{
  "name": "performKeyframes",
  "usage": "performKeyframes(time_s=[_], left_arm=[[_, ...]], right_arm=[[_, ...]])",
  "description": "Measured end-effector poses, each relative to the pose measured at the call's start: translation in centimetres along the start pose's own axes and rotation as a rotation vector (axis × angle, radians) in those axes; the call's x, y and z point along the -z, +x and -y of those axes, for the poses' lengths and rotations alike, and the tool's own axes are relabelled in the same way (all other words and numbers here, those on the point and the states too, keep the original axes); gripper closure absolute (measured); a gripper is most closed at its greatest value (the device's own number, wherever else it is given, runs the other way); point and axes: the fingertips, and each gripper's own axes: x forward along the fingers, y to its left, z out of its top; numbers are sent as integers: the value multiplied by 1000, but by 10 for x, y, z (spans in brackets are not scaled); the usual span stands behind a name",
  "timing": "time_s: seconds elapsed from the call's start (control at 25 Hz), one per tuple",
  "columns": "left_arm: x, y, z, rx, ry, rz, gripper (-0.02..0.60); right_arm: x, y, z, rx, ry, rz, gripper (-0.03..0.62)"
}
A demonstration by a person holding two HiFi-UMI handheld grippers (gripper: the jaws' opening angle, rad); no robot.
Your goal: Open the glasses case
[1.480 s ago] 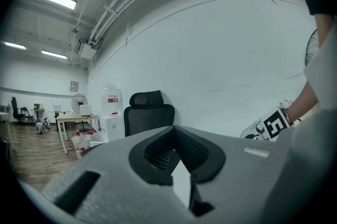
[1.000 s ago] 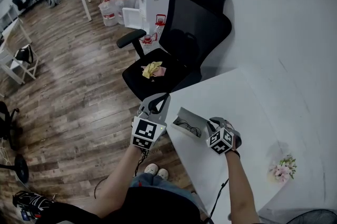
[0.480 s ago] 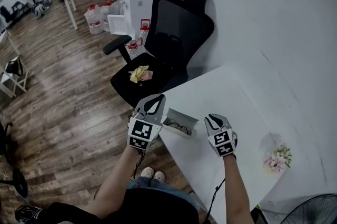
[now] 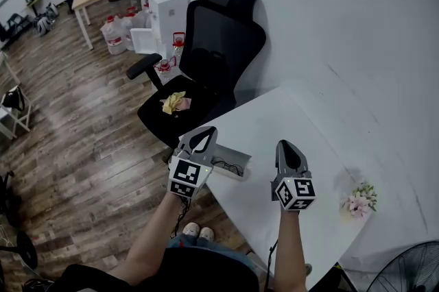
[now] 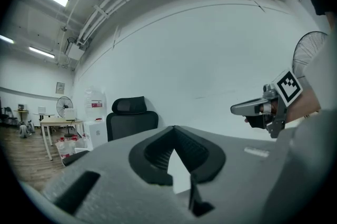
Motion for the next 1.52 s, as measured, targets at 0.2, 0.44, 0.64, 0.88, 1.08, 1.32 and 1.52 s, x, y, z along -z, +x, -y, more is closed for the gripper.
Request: performKeyframes(time_s=[0.2, 0.44, 0.64, 0.88, 1.08, 1.32, 1.52], left_arm=[[-1, -2, 5, 3, -10, 2, 574], [-3, -6, 4, 1, -11, 6, 574], [-4, -9, 4, -1, -11, 8, 574], [-3, -10, 7, 5, -10, 7, 574], [-3, -11, 6, 4, -11, 7, 574], [-2, -11, 8, 4, -9, 4, 574], [-2, -12, 6, -1, -8, 0, 574]], right_arm=[[-19, -23, 8, 97, 91, 114, 586], [-13, -41, 11, 166, 120, 131, 586], [-10, -48, 11, 184, 122, 126, 588], [-8, -51, 9, 192, 120, 123, 588], [-6, -52, 7, 192, 123, 119, 588], [-6, -52, 7, 187, 122, 117, 588], [-7, -51, 5, 182, 124, 117, 588]])
